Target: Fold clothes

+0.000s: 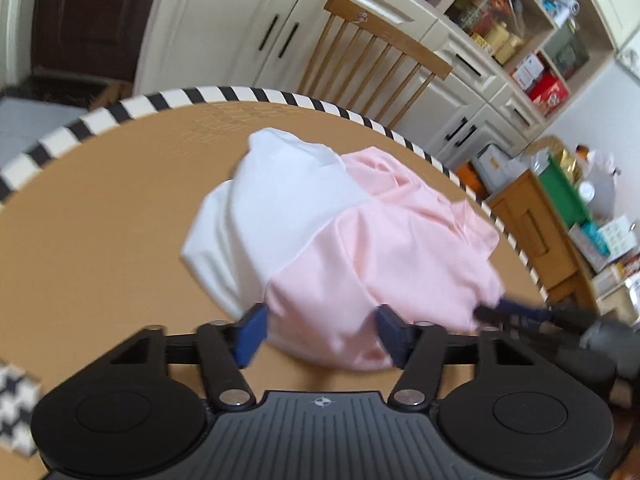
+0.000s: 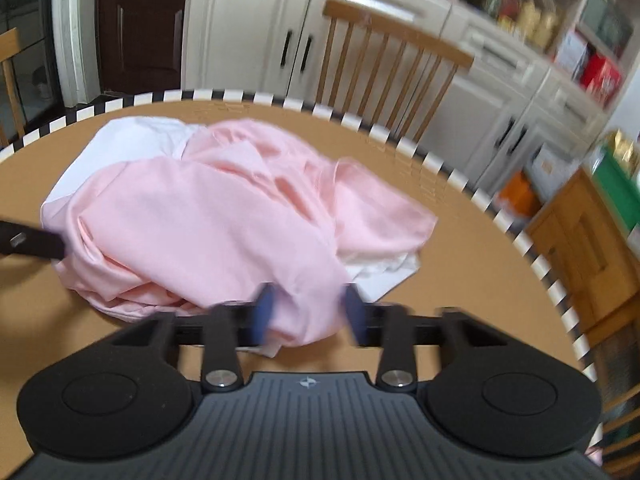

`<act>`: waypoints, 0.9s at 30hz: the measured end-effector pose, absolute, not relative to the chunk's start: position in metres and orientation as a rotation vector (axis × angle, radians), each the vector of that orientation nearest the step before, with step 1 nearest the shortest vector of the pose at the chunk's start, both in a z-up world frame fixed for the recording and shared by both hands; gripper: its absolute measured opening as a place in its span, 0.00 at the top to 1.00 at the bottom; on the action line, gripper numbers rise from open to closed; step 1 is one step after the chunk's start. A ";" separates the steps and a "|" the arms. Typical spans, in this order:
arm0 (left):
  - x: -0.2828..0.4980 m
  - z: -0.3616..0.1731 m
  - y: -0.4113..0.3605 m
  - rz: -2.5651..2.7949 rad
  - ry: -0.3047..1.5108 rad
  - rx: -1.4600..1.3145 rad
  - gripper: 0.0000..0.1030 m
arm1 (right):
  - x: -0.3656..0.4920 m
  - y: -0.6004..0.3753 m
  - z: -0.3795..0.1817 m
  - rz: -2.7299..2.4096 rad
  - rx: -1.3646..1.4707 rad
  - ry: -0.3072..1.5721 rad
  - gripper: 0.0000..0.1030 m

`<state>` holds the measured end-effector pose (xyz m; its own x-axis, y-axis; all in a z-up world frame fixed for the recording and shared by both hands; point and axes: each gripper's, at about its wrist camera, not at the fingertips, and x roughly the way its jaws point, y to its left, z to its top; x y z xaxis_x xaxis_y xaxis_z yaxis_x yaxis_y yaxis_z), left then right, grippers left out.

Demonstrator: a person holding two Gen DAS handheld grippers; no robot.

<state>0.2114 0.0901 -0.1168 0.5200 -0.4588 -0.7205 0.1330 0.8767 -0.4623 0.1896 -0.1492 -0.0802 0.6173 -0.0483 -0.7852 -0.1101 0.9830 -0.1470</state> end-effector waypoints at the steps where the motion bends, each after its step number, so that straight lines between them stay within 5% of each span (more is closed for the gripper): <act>1: 0.219 -0.122 0.089 -0.364 0.985 -0.386 0.58 | 0.191 -0.151 -0.083 0.044 -0.164 0.922 0.86; 2: 0.227 -0.128 0.088 -0.363 1.006 -0.399 0.63 | 0.191 -0.151 -0.084 0.052 -0.150 0.926 0.91; 4: 0.235 -0.135 0.088 -0.366 1.030 -0.438 0.94 | 0.189 -0.149 -0.085 0.080 -0.138 0.925 0.96; 9: 0.240 -0.132 0.091 -0.393 0.999 -0.499 0.96 | 0.184 -0.144 -0.073 0.111 -0.120 0.895 0.97; 22: 0.215 -0.002 0.090 -0.548 0.758 -0.465 0.96 | 0.161 -0.163 0.013 0.194 -0.016 0.735 0.99; 27: 0.180 0.066 0.099 -0.595 0.652 -0.463 0.96 | 0.133 -0.192 0.085 0.226 0.073 0.571 0.99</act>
